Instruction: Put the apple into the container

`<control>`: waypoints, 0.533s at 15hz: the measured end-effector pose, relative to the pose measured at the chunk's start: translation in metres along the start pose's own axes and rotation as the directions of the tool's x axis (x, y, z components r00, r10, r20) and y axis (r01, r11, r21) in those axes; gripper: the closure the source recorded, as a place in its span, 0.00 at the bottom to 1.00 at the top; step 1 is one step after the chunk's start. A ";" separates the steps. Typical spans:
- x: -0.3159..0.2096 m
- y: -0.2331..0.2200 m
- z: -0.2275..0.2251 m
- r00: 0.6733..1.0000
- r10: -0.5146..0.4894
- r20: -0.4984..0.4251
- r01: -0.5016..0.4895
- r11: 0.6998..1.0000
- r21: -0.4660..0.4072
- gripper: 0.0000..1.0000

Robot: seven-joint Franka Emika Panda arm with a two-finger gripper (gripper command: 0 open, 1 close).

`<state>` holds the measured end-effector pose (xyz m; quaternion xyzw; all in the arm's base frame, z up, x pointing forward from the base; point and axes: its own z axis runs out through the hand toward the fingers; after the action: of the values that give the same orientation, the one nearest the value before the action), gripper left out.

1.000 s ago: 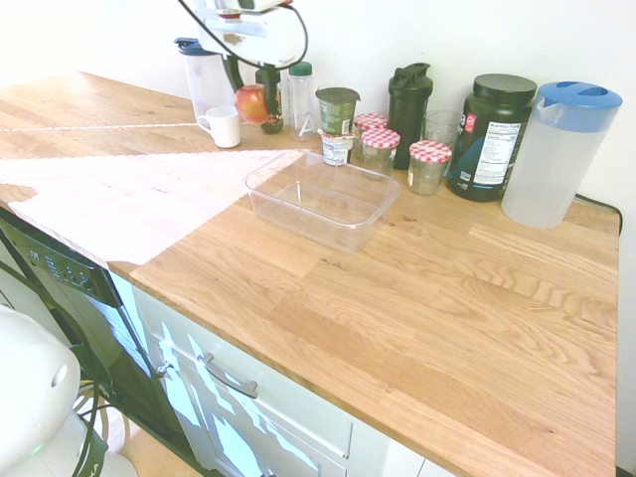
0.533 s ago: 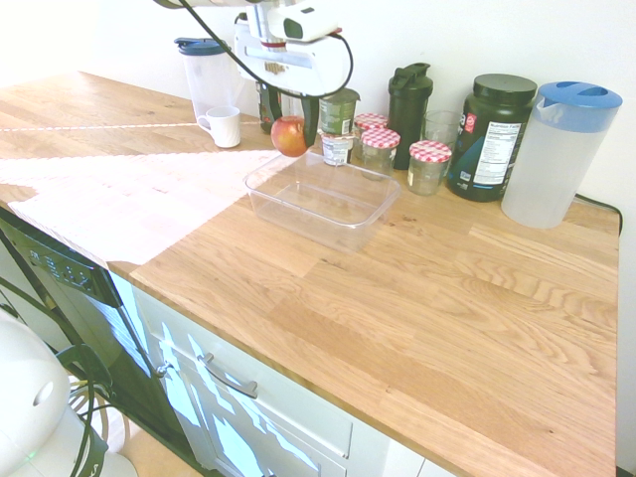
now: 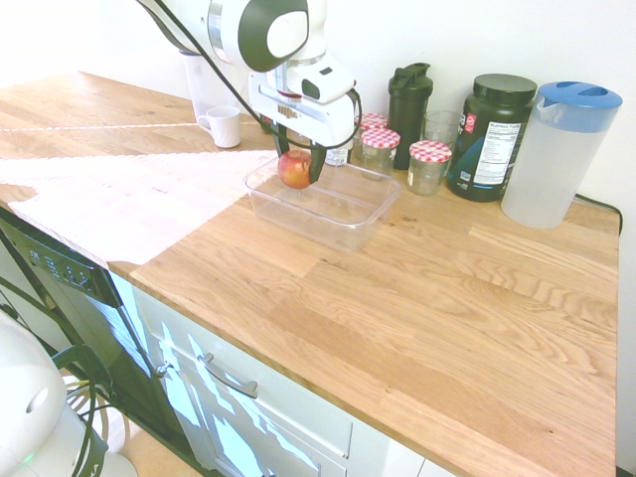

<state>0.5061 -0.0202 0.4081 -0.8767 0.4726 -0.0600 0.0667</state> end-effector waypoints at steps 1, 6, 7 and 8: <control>0.002 -0.001 0.008 1.000 -0.008 -0.003 0.008 1.000 -0.002 1.00; 0.001 -0.007 0.033 0.999 -0.041 -0.025 0.041 0.999 -0.013 1.00; 0.002 -0.008 0.035 0.999 -0.044 -0.029 0.044 0.999 -0.017 0.00; 0.001 -0.008 0.037 0.998 -0.048 -0.034 0.047 0.999 -0.025 0.00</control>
<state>0.5193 -0.0151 0.3733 -0.8872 0.4534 -0.0710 0.0466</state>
